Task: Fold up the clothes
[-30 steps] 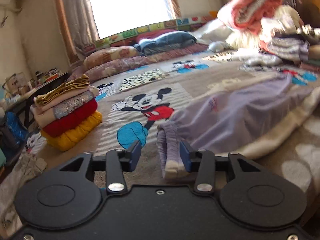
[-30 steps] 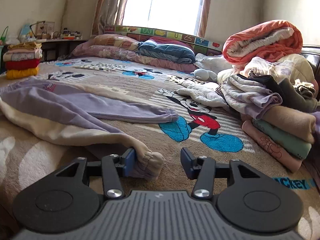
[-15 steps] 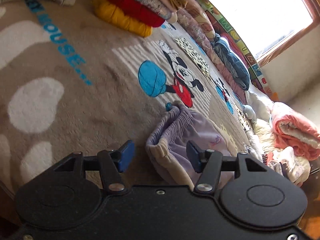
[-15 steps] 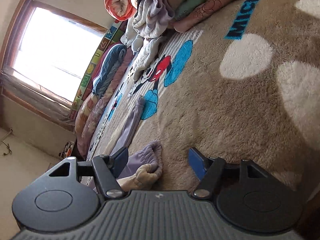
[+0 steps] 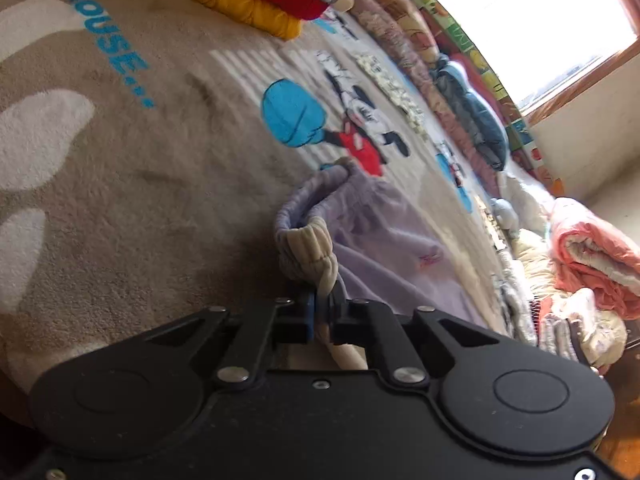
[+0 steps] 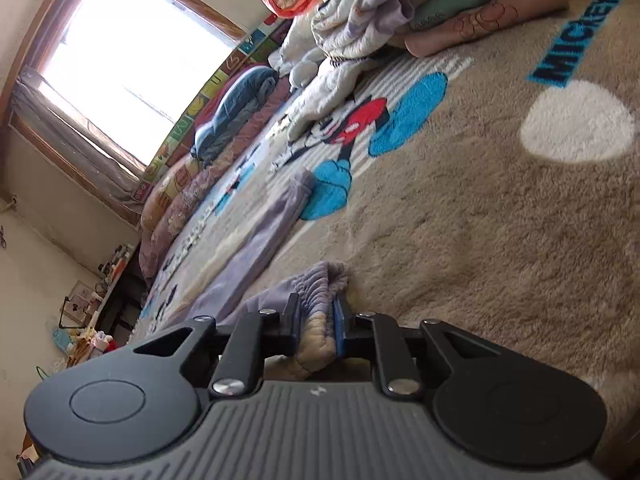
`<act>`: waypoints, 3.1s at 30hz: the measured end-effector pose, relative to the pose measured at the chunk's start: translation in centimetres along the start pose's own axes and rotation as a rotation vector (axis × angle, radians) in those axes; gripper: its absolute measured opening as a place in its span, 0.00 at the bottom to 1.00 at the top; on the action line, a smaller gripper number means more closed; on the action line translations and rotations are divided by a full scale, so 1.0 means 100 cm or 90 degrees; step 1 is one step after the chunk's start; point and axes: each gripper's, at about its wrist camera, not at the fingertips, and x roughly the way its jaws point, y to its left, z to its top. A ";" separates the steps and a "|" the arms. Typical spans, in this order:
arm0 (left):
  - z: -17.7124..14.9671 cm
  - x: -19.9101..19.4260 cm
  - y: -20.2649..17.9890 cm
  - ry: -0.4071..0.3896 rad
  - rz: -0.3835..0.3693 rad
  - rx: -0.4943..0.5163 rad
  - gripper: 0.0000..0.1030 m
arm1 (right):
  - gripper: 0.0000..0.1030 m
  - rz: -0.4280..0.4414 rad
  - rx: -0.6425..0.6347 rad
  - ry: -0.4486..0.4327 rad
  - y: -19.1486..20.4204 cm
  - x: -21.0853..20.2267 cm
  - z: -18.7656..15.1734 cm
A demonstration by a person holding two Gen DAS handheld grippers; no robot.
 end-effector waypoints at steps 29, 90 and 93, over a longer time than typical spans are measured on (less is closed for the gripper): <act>-0.007 0.007 0.020 0.028 0.108 0.090 0.05 | 0.20 -0.039 -0.093 0.007 0.004 0.002 0.011; 0.126 0.153 -0.012 0.130 -0.024 0.193 0.38 | 0.45 0.180 -0.531 0.219 0.157 0.066 -0.114; 0.118 0.152 -0.024 0.097 -0.016 0.247 0.15 | 0.45 0.199 -0.553 0.236 0.162 0.063 -0.122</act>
